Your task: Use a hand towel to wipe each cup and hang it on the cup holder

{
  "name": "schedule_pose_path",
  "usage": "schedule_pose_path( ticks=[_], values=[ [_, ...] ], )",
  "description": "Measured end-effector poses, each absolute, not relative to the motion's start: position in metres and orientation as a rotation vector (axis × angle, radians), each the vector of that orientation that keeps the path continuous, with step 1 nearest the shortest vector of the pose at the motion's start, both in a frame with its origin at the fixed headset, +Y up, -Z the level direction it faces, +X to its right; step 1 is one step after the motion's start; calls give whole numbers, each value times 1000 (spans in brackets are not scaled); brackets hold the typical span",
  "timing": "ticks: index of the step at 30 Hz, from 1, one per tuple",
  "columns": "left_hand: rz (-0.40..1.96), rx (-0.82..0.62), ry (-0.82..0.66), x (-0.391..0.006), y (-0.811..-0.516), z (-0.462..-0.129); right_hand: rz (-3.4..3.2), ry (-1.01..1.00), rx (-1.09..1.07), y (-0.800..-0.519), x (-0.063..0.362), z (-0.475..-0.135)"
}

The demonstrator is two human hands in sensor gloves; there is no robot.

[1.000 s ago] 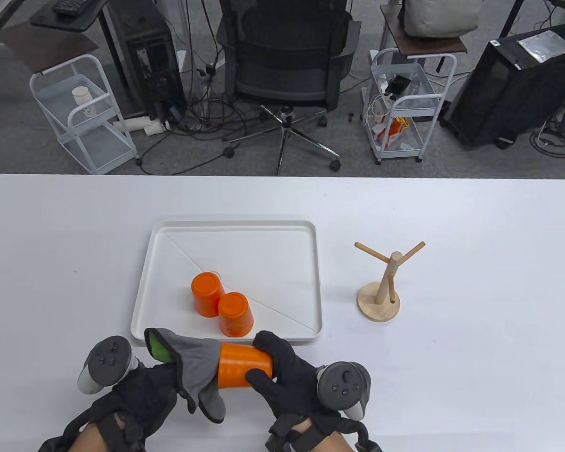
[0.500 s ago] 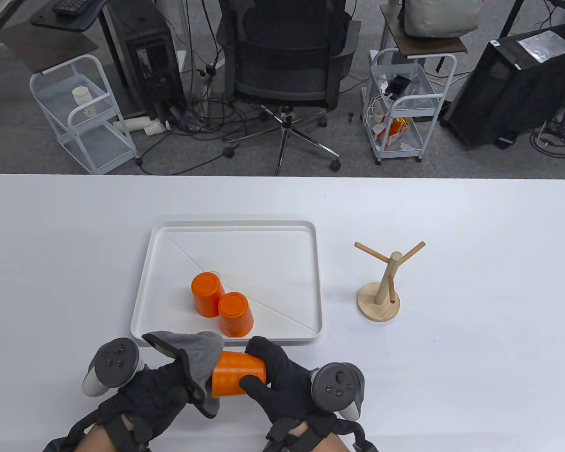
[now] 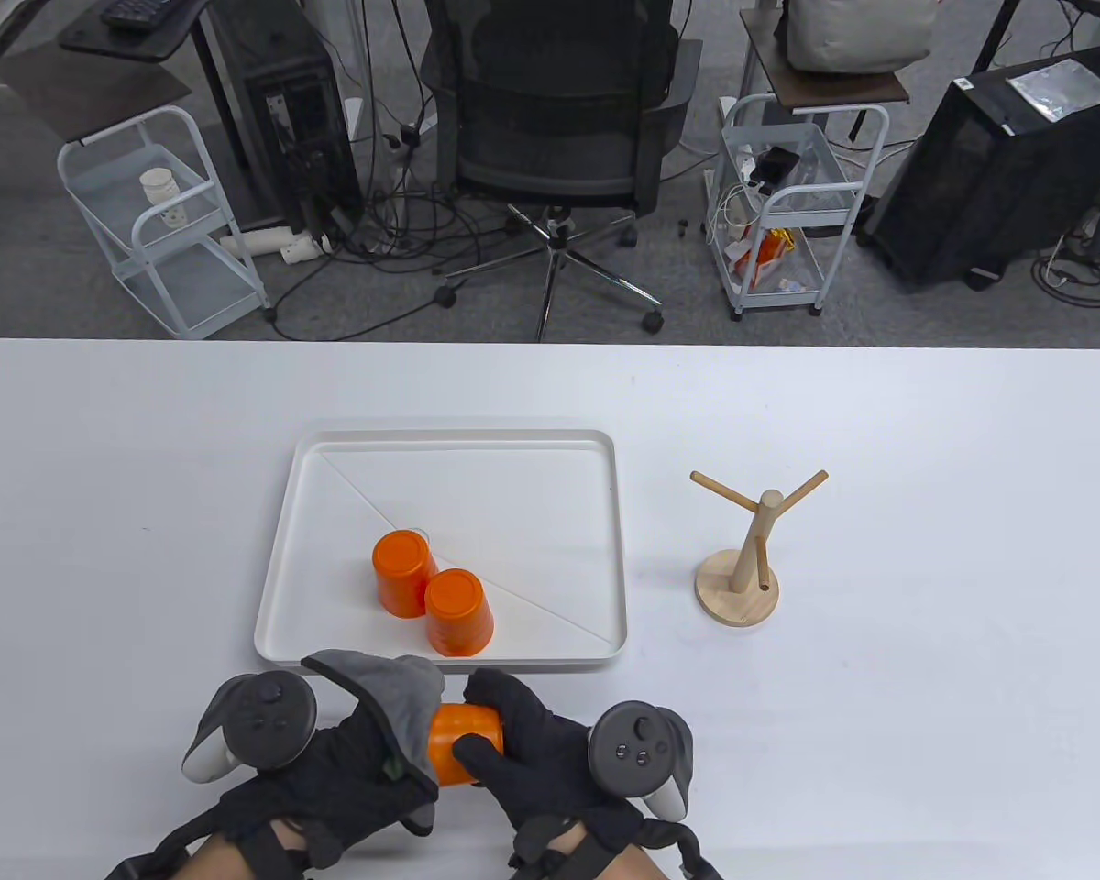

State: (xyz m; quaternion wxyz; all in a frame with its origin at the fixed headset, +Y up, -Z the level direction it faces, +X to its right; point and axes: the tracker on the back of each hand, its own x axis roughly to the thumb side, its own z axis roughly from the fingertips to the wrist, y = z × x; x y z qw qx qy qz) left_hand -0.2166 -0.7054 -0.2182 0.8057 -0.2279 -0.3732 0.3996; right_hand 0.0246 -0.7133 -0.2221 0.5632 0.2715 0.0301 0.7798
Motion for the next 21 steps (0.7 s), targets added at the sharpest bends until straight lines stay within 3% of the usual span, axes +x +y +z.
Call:
schedule_pose_path(
  ticks=[14,21],
  values=[
    [507,-347,-867,-200,-697,-199,1649,367,382,-734,30,-228],
    [550,-364,-866,-201,-699,-200,1661,343,411,-733,29,-226]
  ],
)
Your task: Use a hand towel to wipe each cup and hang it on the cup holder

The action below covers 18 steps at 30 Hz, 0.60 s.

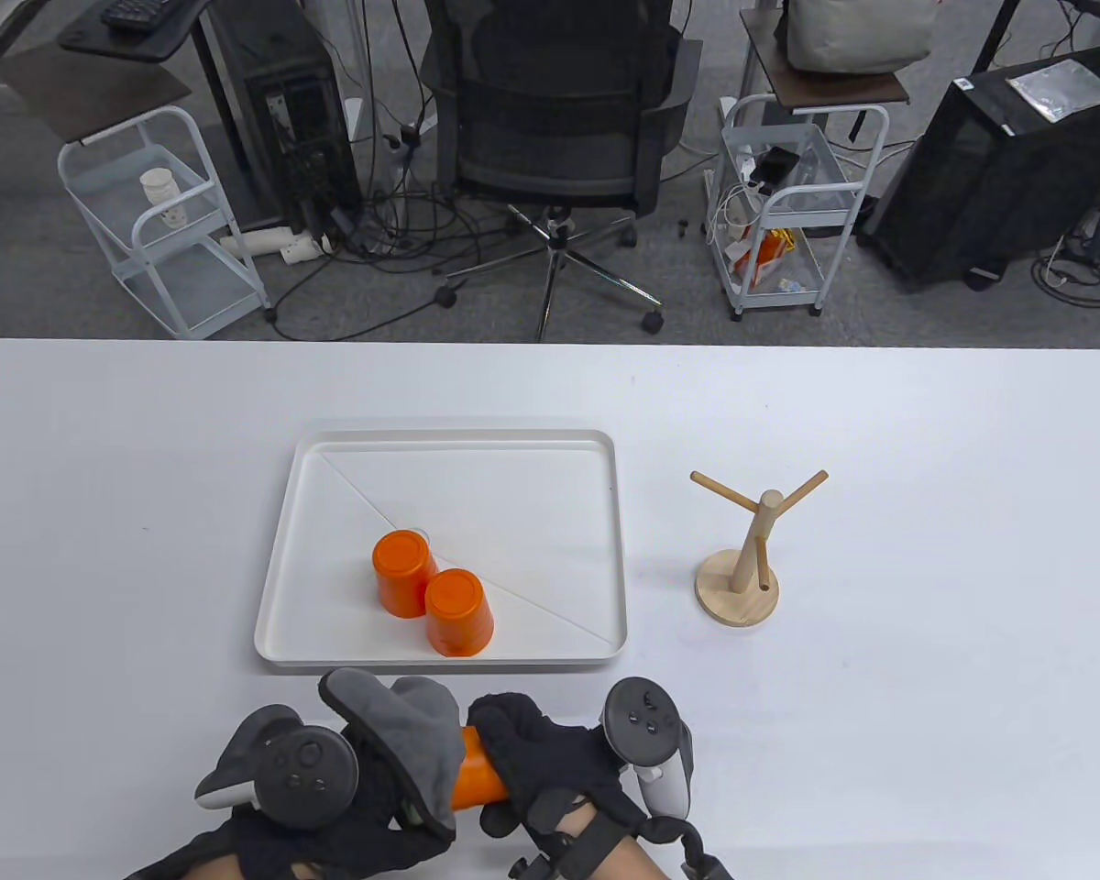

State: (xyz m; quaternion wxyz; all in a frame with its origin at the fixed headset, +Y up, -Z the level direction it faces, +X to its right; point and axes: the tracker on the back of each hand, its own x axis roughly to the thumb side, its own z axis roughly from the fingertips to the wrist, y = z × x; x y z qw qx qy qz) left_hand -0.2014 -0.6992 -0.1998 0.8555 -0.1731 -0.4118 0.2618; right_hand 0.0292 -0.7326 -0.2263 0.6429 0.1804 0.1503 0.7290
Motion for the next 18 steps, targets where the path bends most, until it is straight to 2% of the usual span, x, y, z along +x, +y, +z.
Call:
schedule_pose_path(
  ticks=[18],
  values=[
    [1074,-631,-852,-216,-718,-223,1874,-60,883,-702,19,-210]
  ],
)
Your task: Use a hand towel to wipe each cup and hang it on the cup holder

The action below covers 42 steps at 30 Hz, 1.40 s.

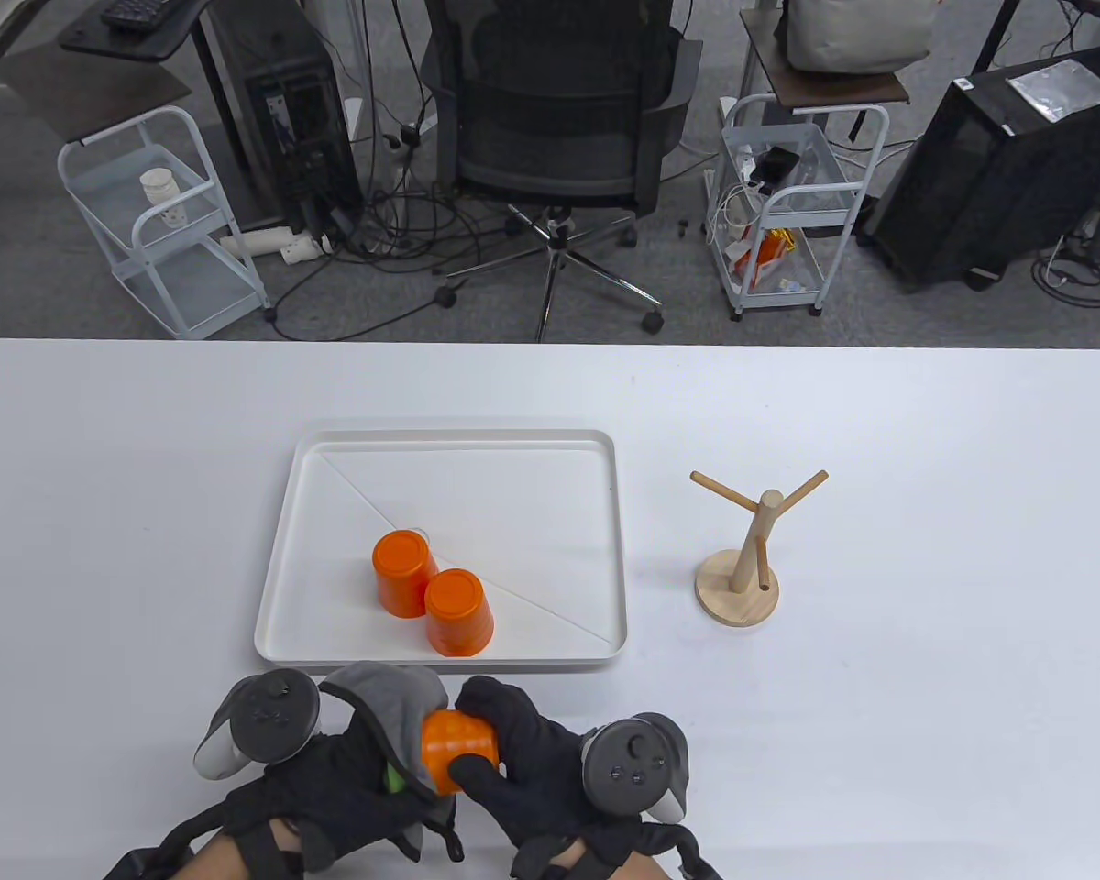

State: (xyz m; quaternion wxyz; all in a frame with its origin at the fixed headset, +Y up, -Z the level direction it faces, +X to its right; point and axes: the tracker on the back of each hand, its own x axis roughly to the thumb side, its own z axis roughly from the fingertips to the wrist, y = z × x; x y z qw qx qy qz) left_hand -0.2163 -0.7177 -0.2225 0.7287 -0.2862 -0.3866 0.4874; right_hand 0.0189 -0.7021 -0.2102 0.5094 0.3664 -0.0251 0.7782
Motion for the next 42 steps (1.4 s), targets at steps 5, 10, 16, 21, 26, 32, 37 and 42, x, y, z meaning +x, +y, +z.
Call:
schedule_pose_path(
  ticks=[5,10,16,21,26,32,37,42],
  values=[
    [1088,-645,-866,-217,-719,-223,1890,-64,896,-702,18,-209],
    [957,-570,-882,-216,-712,-219,1859,7,814,-706,19,-213],
    [806,-513,-882,-211,-708,-214,1773,169,653,-718,22,-220],
    [704,-471,-891,-207,-706,-209,1711,285,539,-726,24,-222],
    [615,-432,-908,-204,-704,-205,1663,386,444,-734,25,-224],
    [615,-429,-905,-204,-704,-205,1668,372,452,-733,25,-223],
    [667,-439,-884,-207,-705,-208,1715,279,552,-728,22,-220],
    [799,-498,-861,-213,-710,-216,1808,130,720,-717,18,-215]
  ],
)
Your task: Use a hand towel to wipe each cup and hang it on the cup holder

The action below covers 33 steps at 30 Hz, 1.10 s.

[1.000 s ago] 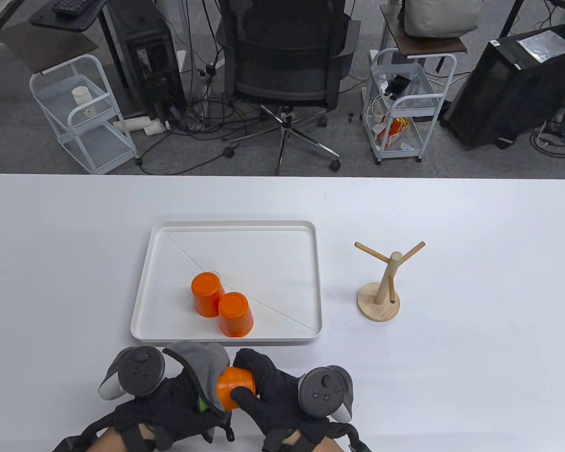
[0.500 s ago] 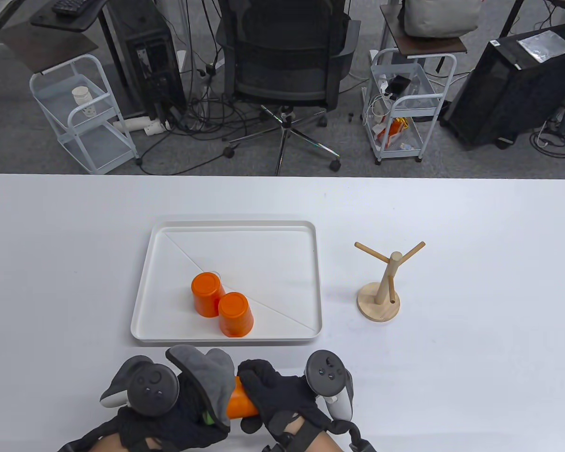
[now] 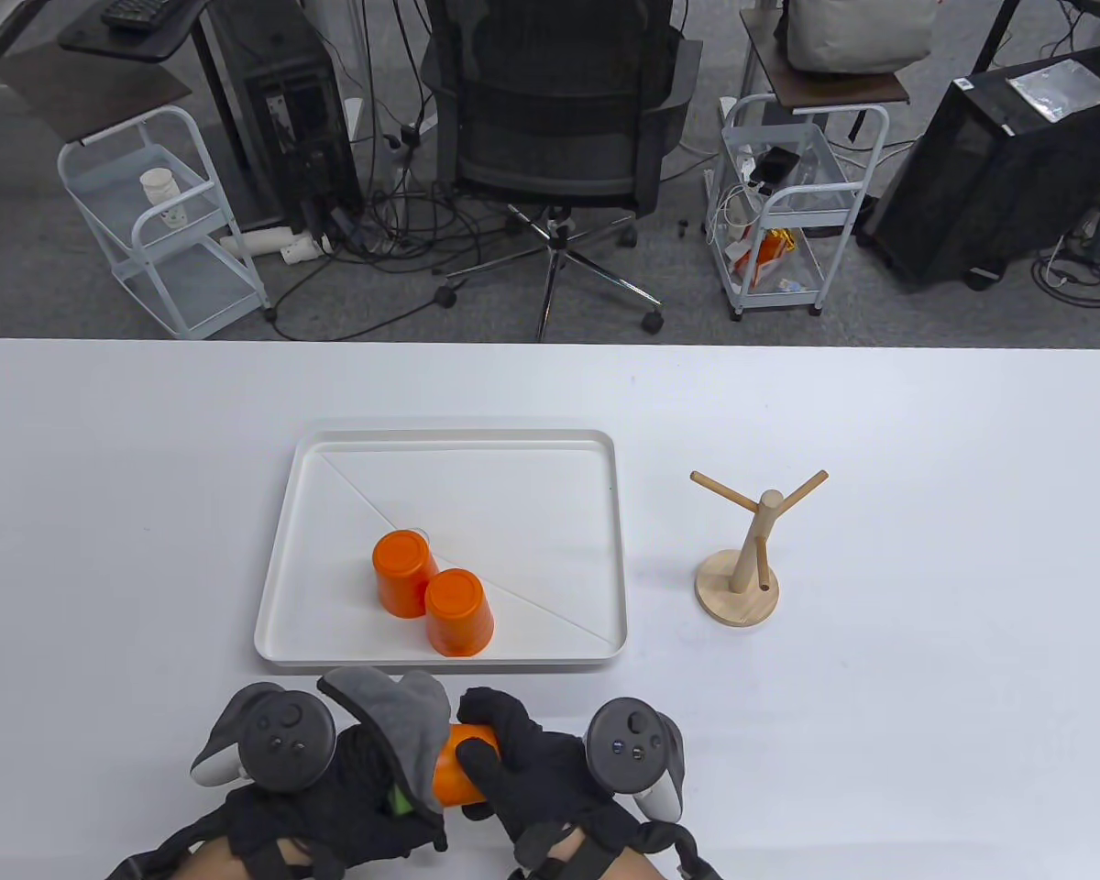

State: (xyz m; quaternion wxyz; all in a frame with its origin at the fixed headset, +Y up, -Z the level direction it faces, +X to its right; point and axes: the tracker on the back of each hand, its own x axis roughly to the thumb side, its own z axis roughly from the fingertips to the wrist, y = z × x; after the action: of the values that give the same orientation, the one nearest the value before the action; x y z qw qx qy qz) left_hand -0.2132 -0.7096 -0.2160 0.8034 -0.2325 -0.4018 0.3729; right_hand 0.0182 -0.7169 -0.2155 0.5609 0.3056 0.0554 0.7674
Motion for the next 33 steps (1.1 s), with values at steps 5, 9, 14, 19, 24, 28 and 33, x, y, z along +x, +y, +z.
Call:
schedule_pose_path(
  ticks=[5,9,14,19,24,28,33],
  values=[
    [943,-569,-851,-218,-716,-223,1899,-6,871,-707,15,-210],
    [1046,-624,-844,-221,-721,-228,1953,-107,967,-701,14,-205],
    [1150,-676,-835,-223,-727,-231,2023,-260,1064,-694,13,-200],
    [1198,-683,-825,-226,-728,-232,2085,-460,1159,-682,16,-192],
    [1259,-669,-800,-233,-727,-235,2137,-619,1196,-665,26,-187],
    [1282,-658,-794,-236,-726,-237,2072,-644,1102,-652,43,-192],
    [1289,-664,-788,-235,-726,-237,2046,-688,977,-617,76,-195]
  ],
)
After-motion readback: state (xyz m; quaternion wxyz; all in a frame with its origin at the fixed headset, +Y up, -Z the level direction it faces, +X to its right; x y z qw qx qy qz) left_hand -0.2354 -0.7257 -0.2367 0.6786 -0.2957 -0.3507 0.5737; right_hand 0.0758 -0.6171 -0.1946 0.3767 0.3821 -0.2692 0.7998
